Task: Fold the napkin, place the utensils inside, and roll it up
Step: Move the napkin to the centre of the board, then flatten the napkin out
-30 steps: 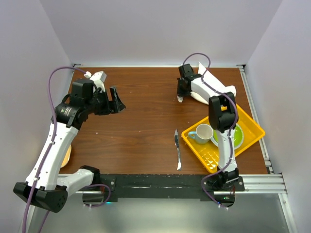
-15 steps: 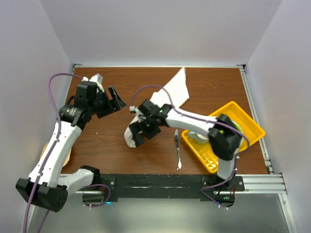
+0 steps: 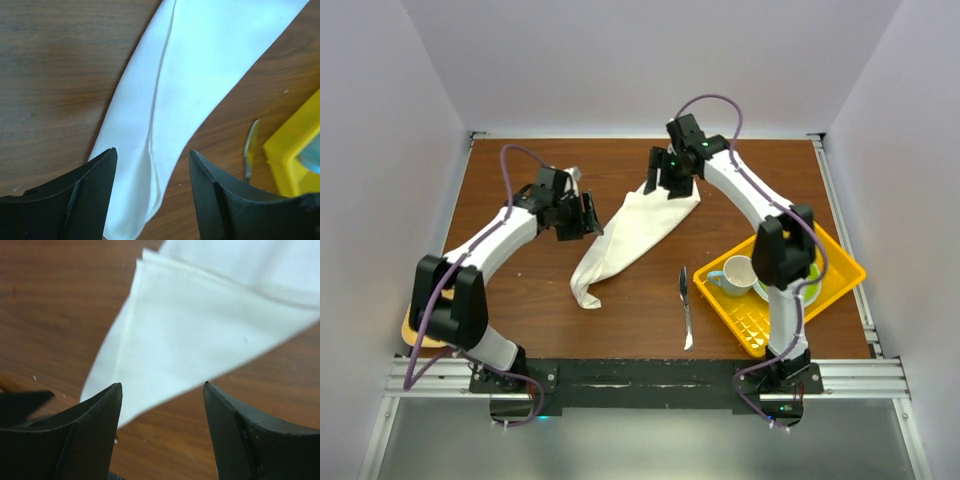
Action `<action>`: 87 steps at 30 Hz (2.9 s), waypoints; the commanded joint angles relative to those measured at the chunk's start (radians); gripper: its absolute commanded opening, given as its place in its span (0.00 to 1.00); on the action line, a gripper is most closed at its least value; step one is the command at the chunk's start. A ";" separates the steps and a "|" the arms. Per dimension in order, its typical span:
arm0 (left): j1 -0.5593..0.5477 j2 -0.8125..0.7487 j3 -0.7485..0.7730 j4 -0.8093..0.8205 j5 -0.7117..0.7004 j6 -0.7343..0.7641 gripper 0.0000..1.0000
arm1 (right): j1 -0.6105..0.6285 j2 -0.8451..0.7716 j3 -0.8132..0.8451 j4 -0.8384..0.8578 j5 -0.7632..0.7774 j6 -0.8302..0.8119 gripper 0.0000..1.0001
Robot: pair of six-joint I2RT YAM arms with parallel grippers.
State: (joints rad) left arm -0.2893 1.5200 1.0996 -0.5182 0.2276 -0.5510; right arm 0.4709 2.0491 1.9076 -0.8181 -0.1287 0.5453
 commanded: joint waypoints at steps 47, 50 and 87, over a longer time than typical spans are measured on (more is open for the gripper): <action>0.045 -0.379 -0.236 0.019 -0.038 -0.038 0.61 | 0.236 -0.200 -0.424 0.419 -0.267 -0.092 0.00; 0.039 -0.310 -0.257 0.064 0.078 -0.052 0.60 | 0.204 -0.208 -0.544 0.479 -0.414 -0.085 0.03; 0.012 -0.035 -0.366 0.403 0.233 -0.457 0.43 | 0.196 -0.144 -0.533 0.401 -0.454 -0.123 0.00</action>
State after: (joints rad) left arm -0.2718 1.4719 0.6937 -0.1581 0.4652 -0.9890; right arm 0.6670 1.9068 1.3407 -0.4038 -0.5499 0.4492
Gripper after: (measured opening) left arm 0.445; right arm 0.010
